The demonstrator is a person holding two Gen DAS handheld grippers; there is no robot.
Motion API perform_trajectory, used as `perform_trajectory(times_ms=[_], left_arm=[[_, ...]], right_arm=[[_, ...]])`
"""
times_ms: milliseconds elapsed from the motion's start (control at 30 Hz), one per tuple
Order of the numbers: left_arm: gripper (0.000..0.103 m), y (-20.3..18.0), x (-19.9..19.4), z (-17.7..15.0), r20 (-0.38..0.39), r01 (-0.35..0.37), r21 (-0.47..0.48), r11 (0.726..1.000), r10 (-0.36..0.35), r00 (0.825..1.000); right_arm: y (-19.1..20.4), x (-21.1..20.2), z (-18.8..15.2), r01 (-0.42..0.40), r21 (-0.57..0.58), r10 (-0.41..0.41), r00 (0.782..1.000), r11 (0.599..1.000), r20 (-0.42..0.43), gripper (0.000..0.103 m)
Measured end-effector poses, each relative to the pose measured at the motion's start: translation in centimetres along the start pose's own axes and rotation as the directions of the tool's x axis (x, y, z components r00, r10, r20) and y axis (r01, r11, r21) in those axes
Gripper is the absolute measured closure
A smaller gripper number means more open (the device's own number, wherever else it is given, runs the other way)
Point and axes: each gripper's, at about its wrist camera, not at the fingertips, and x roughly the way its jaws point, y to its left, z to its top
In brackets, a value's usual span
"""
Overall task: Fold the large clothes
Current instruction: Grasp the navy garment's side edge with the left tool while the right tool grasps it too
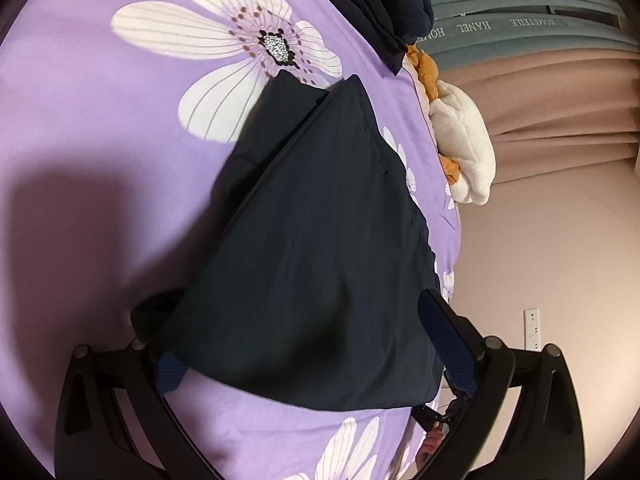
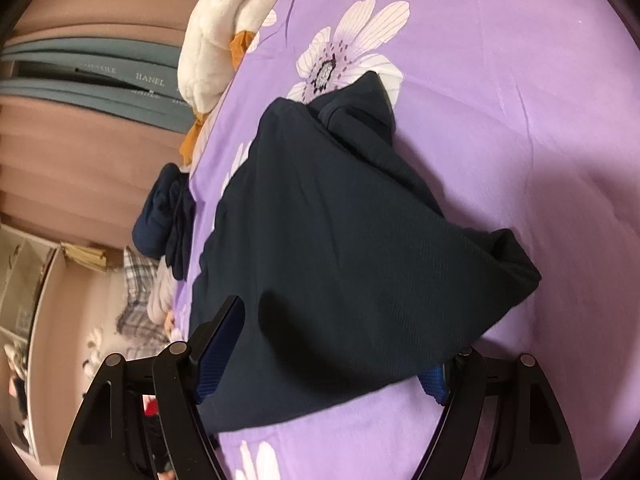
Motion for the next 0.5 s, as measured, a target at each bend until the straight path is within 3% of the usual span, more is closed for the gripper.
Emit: perform_trajectory(times_ms=[200,300,400,500], left_arm=[[0.023,-0.2,0.1,0.7,-0.022,-0.056,0.051,0.997,0.057,0.998],[0.033,-1.1,0.6,0.8,-0.064,-0.107,0.123,0.987,0.116,0.991],[0.034,-1.6,1.3,0.8,-0.097,-0.121,0.188,0.975,0.141,0.985],[0.035,-1.2,2.2,0.8,-0.132,-0.126,0.214,0.969,0.156,0.979]], right_arm=[[1.4,0.3,0.3,0.021,-0.05,-0.02,0.999,0.999,0.032,0.024],[2.7,0.4,0.6,0.036,-0.122,-0.033,0.999,0.992,0.032,0.024],[3.7,0.8,1.1,0.056,-0.194,-0.053,0.998,0.979,0.022,0.024],[3.0,1.7,1.8,0.098,-0.158,-0.098,0.995,0.983,0.009,0.024]])
